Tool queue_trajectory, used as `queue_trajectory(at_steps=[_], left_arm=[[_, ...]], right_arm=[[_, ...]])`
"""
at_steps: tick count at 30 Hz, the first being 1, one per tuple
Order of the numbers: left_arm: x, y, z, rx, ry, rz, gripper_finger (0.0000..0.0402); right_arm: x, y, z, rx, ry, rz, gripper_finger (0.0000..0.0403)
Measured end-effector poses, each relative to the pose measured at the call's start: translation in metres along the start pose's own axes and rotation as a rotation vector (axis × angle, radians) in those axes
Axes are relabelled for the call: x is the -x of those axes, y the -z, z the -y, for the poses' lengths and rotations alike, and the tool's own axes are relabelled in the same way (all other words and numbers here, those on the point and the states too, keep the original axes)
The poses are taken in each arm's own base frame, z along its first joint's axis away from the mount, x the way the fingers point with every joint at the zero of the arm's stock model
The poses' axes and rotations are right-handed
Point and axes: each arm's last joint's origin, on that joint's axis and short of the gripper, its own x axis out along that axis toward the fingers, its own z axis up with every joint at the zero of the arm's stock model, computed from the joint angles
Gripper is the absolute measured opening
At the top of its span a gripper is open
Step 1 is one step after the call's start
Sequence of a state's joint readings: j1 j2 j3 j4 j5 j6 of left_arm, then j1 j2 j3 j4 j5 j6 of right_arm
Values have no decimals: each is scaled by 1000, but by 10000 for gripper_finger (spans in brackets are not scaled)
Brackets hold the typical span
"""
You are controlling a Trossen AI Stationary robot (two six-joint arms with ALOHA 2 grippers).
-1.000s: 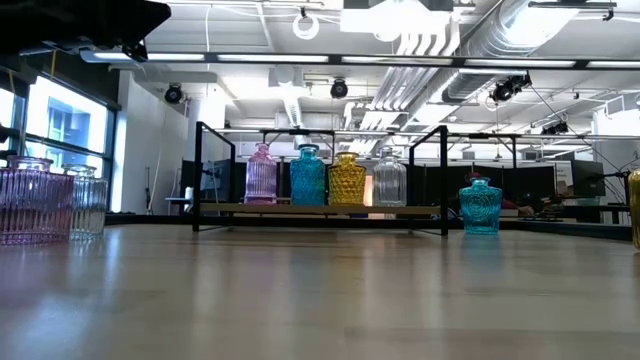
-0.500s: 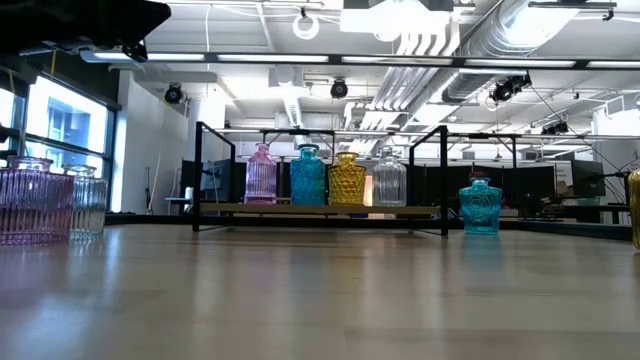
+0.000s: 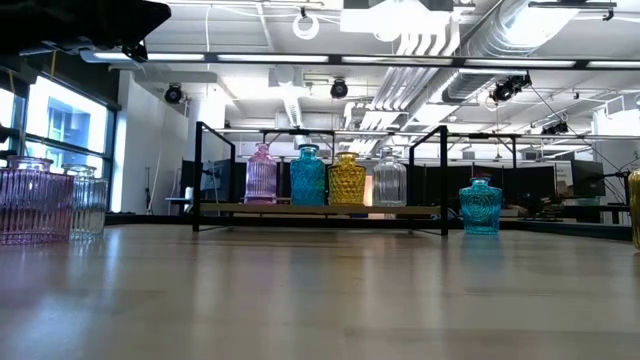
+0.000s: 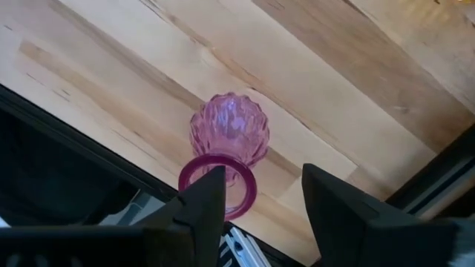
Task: Sort vases onto shelf
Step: Put the bottom pink vase on the shelf aligned with the pink vase
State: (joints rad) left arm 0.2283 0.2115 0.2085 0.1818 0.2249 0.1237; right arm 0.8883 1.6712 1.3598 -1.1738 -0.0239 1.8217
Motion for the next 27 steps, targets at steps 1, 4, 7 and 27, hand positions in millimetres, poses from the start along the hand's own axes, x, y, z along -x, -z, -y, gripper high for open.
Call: queue_trajectory(at_steps=[1,4,7,27], left_arm=[[0,0,0,0,0,-1,7],[0,0,0,1,0,-1,7],[0,0,0,1,0,-1,7],[0,0,0,7,1,-1,7]], right_arm=[[-2,1,-1,5,1,-4,160],[-9,2,-5,18,11,-30,160],[-14,3,-8,50,19,-44,160],[12,-91,-32,392,-100,-11,8]])
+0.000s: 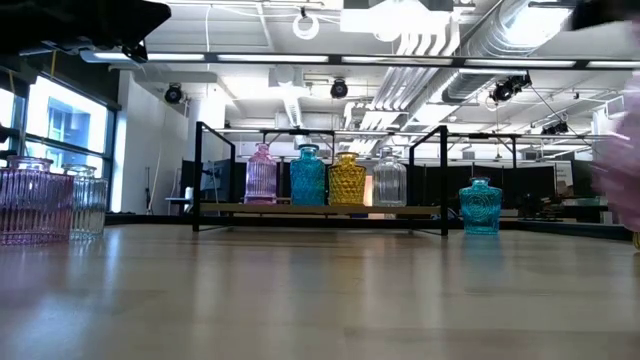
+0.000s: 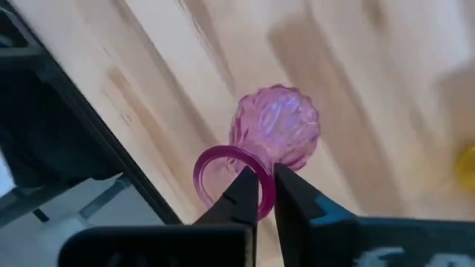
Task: Sort vases onto shelf
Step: Put the bottom pink vase on the shelf aligned with the pink vase
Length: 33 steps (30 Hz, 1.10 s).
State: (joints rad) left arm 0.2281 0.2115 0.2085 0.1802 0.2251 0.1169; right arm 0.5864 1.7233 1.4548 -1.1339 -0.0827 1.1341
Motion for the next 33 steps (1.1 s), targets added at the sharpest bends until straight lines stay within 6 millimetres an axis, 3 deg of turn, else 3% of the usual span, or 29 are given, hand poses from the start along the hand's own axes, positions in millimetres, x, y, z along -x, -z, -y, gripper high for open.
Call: queue_trajectory(at_steps=[8,15,24,33], left_arm=[[0,0,0,-1,0,0,7],[0,0,0,-3,0,-2,7],[0,0,0,-2,1,-4,7],[0,0,0,2,1,-5,7]], right_arm=[[58,-91,29,248,-30,235,3],[72,-170,61,359,-10,296,2],[49,-246,100,272,-66,258,2],[19,-275,128,184,-137,183,2]])
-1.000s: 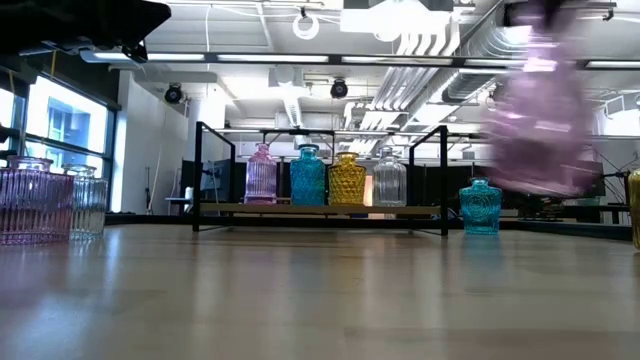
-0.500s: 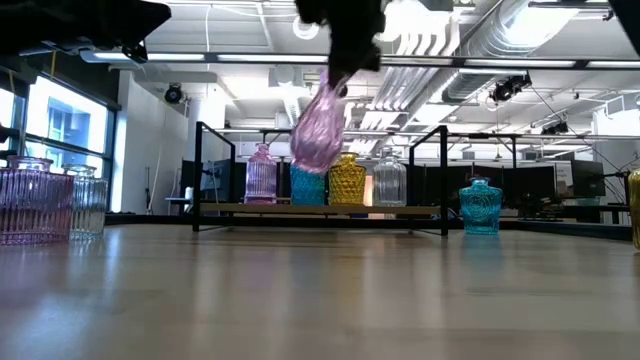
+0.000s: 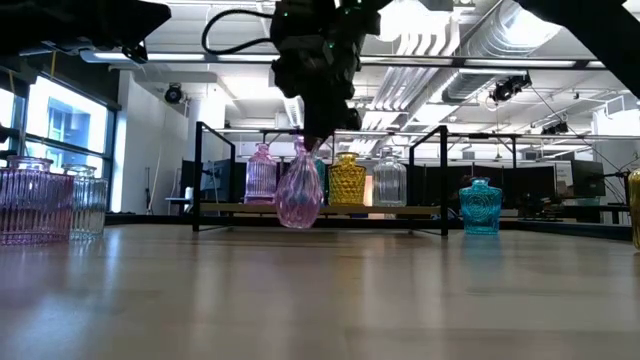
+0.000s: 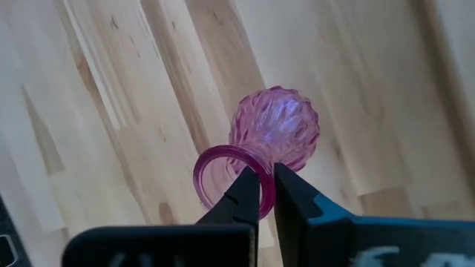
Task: Sort vases onto shelf
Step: Put the bottom pink vase on the shelf aligned with the pink vase
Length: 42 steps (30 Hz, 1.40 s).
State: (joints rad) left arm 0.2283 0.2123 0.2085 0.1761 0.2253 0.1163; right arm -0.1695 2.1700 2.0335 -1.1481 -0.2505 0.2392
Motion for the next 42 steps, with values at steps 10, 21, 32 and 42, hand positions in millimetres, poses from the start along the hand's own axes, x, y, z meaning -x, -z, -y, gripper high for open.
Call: queue_trajectory(at_steps=[10,21,32,42], left_arm=[[0,0,0,0,0,-1,7],[0,1,0,2,1,-9,7],[0,2,0,7,2,-20,7],[0,2,0,12,3,-21,7]], right_arm=[[-4,-1,2,-15,-43,-21,2],[-10,2,5,-40,-30,-72,4],[-10,2,6,-11,-20,-65,44],[-7,1,6,14,19,-60,85]])
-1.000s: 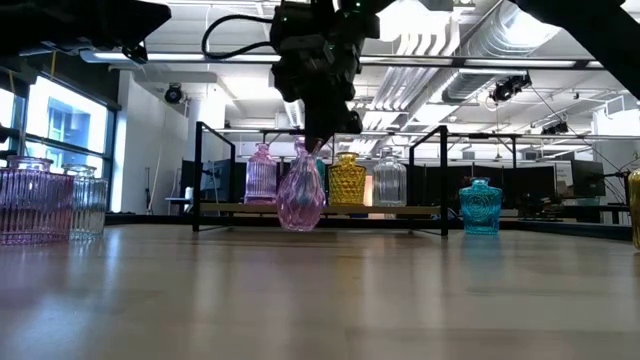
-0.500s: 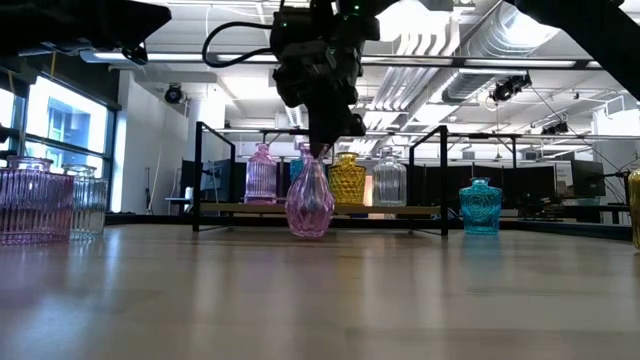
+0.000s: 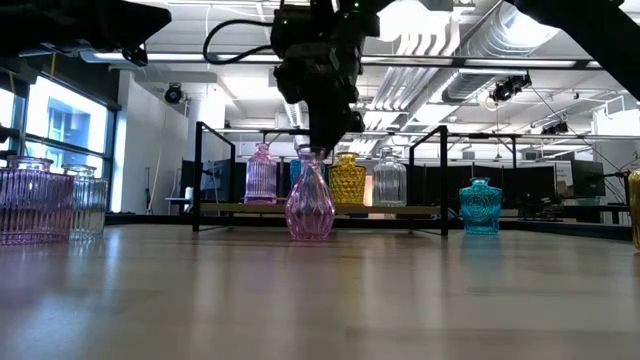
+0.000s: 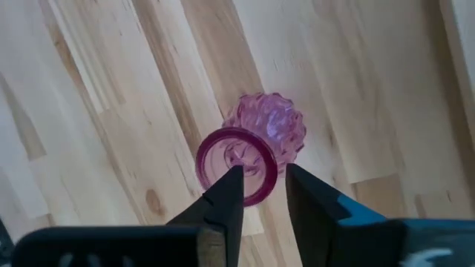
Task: Sort vases onto shelf
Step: Put the bottom pink vase on the shelf aligned with the pink vase
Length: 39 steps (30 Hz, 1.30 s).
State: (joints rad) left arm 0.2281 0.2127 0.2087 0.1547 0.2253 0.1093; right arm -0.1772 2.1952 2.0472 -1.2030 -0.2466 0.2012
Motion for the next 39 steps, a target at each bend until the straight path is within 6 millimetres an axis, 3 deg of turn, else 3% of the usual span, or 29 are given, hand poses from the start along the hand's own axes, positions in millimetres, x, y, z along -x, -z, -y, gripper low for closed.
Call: queue_trajectory(at_steps=[9,19,24,28,31,39], left_arm=[[0,1,0,2,1,-13,7],[0,4,0,-16,6,-40,7],[0,4,0,-12,7,-42,7],[0,6,2,2,58,-61,7],[-1,8,3,9,95,-77,7],[-18,18,0,17,75,-150,8]], right_arm=[[31,-2,-12,86,34,30,84],[72,23,-62,327,282,53,25],[64,25,-74,404,280,128,6],[48,31,-70,487,276,162,2],[40,42,-55,494,247,242,1],[41,111,-24,494,201,631,0]])
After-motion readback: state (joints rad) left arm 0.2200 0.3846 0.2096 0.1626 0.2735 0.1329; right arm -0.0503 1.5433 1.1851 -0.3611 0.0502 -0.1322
